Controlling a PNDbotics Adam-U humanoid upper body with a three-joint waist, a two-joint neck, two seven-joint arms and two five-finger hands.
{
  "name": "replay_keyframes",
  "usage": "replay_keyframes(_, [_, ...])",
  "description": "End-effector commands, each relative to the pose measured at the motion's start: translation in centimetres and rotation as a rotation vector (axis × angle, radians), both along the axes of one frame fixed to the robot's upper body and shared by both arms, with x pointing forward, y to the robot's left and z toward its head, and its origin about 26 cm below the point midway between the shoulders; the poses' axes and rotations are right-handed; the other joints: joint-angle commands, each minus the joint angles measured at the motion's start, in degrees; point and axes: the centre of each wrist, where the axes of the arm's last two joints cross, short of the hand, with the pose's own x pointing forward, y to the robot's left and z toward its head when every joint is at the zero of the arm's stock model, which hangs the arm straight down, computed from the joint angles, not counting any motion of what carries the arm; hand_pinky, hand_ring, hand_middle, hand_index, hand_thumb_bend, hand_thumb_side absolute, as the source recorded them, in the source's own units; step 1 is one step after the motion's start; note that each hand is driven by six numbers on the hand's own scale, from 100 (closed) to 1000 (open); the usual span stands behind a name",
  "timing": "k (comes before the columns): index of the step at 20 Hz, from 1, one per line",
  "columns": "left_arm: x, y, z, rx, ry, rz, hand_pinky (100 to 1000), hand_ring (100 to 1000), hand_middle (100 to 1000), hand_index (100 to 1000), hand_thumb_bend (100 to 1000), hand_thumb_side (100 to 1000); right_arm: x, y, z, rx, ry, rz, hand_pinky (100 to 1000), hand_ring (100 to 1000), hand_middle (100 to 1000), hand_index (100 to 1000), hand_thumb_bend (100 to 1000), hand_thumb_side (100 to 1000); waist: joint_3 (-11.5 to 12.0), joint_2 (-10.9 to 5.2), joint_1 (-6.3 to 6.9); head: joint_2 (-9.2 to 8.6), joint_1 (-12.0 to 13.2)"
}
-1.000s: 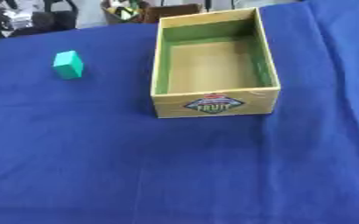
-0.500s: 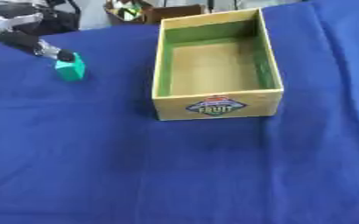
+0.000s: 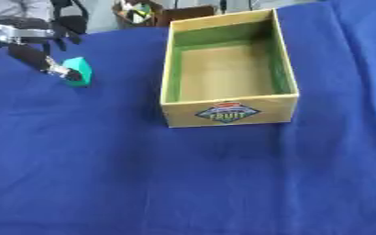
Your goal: Pick up objects on the table and place them in the box.
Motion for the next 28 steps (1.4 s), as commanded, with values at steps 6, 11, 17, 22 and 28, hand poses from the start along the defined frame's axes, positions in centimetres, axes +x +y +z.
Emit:
replay_keyframes(6, [-0.2, 0.6, 1.7, 0.106, -0.054, 0.091, 734, 834, 910, 998, 331, 659, -0.4, 0.2, 0.9, -0.02, -0.019, 0.016, 794, 822, 790, 793, 100, 1000, -0.7, -0.62, -0.04, -0.89, 1.1])
replay_keyframes(11, [0.0, 0.9, 1.1, 0.207, -0.038, 0.13, 788, 855, 929, 1000, 336, 653, -0.4, 0.2, 0.8, -0.02, -0.016, 0.016, 794, 820, 787, 791, 100, 1000, -1.1, -0.04, 0.15, -1.0, 1.4])
replay_keyframes(17, [0.0, 1.3, 1.0, 0.223, 0.013, 0.126, 768, 848, 927, 1000, 371, 653, -0.3, 0.4, 0.8, -0.02, -0.016, 0.031, 799, 822, 790, 793, 100, 1000, -1.3, 0.58, 0.45, -1.08, 1.5])
replay_keyframes(22, [0.1, 1.5, 0.9, 0.209, 0.029, 0.139, 746, 834, 914, 1000, 342, 642, -0.3, 0.4, 0.8, -0.016, -0.019, 0.047, 800, 821, 789, 791, 100, 1000, -1.6, 1.12, 0.59, -1.31, 1.8])
replay_keyframes(28, [0.5, 2.1, 0.5, 0.173, -0.022, 0.171, 636, 740, 783, 953, 294, 618, -0.2, 0.5, 0.8, -0.011, -0.019, 0.057, 801, 821, 788, 787, 100, 1000, -2.0, 1.75, 0.67, -1.92, 2.3])
